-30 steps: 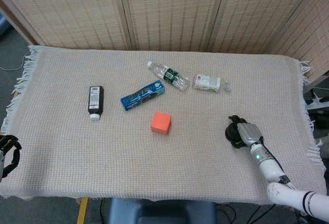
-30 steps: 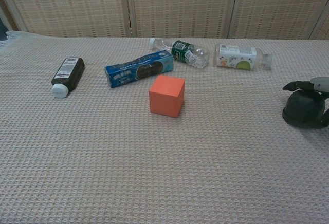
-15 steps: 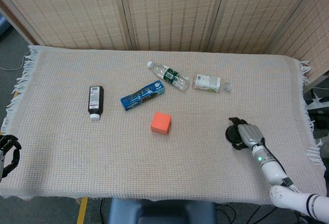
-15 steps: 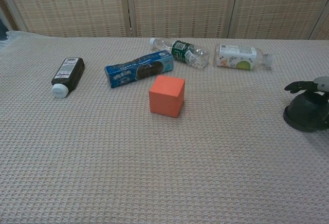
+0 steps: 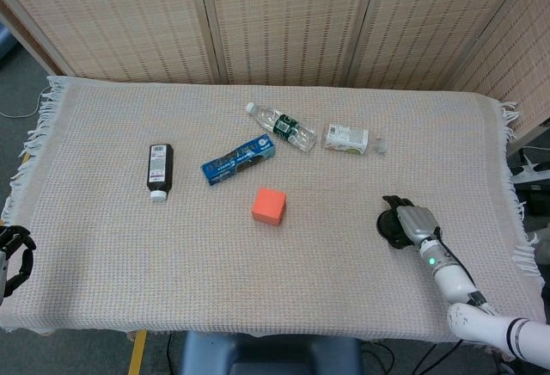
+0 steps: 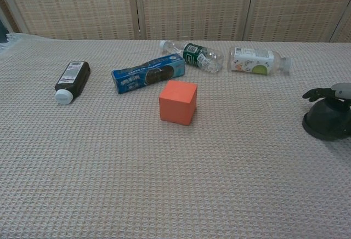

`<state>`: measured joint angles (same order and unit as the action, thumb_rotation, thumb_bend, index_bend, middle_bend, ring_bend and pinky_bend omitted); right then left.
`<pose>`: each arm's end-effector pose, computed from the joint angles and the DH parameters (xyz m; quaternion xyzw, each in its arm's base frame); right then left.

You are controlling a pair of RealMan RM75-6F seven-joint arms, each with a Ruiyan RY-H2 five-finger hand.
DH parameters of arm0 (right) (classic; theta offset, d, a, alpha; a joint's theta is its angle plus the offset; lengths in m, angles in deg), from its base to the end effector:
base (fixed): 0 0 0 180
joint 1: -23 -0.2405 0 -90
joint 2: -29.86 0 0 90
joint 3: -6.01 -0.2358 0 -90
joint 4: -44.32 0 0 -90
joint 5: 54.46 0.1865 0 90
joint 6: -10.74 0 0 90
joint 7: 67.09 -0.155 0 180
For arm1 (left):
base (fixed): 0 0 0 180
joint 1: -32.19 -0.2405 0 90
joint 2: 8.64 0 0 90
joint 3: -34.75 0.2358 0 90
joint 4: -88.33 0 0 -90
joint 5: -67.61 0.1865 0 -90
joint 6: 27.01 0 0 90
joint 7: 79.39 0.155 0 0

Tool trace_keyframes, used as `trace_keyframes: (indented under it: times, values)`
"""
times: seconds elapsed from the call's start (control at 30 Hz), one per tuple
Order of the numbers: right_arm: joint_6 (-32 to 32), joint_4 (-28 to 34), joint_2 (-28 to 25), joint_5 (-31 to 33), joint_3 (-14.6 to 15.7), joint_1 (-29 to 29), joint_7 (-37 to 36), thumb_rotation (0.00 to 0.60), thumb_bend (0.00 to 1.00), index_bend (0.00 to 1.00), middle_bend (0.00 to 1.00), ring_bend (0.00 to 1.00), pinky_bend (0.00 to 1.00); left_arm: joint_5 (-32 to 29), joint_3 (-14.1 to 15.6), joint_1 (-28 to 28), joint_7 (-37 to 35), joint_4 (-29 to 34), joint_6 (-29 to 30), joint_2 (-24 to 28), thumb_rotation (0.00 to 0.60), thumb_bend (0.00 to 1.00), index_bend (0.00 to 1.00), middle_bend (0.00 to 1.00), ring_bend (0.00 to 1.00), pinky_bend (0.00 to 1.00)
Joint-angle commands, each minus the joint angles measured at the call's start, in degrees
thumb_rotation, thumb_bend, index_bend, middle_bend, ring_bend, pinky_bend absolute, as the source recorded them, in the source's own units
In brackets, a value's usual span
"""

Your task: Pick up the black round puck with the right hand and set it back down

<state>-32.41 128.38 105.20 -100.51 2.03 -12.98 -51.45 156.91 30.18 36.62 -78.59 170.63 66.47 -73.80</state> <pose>-0.2678 -0.3134 0.0514 0.6741 -0.5350 0.1932 0.4712 -0.2915 0.1913 0.2030 -0.6008 -0.2724 -0.3988 0.6371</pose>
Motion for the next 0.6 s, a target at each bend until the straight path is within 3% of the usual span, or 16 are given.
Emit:
trace_keyframes:
  times: [0.03, 0.13, 0.37, 0.6]
  values:
    - [1.47, -1.71, 1.43, 2.11, 0.38, -1.49, 1.50, 0.600, 0.22, 0.00, 0.06, 0.08, 0.27, -0.16, -0.05, -0.02, -0.04, 0.03, -0.09, 0.04, 0.600, 0.54, 0.56, 0.39, 0.33, 0.57]
    - [1.21, -2.78, 2.67, 2.83, 0.47, -2.01, 2.02, 0.600, 0.22, 0.02, 0.07, 0.10, 0.30, -0.22, -0.11, -0.03, -0.18, 0.02, -0.06, 0.10, 0.600, 0.54, 0.56, 0.39, 0.33, 0.57]
    - [-1.35, -3.53, 4.02, 1.65, 0.81, -1.53, 2.39, 0.600, 0.22, 0.31, 0.32, 0.40, 0.57, -0.41, -0.31, -0.20, -0.79, 0.07, 0.28, 0.30, 0.600, 0.54, 0.56, 0.39, 0.33, 0.57]
    - [-3.15, -2.95, 3.71, 1.21, 1.20, -1.06, 3.31, 0.600, 0.22, 0.48, 0.47, 0.55, 0.69, -0.19, -0.25, -0.24, -0.61, 0.12, 0.41, 0.27, 0.600, 0.54, 0.56, 0.39, 0.33, 0.57]
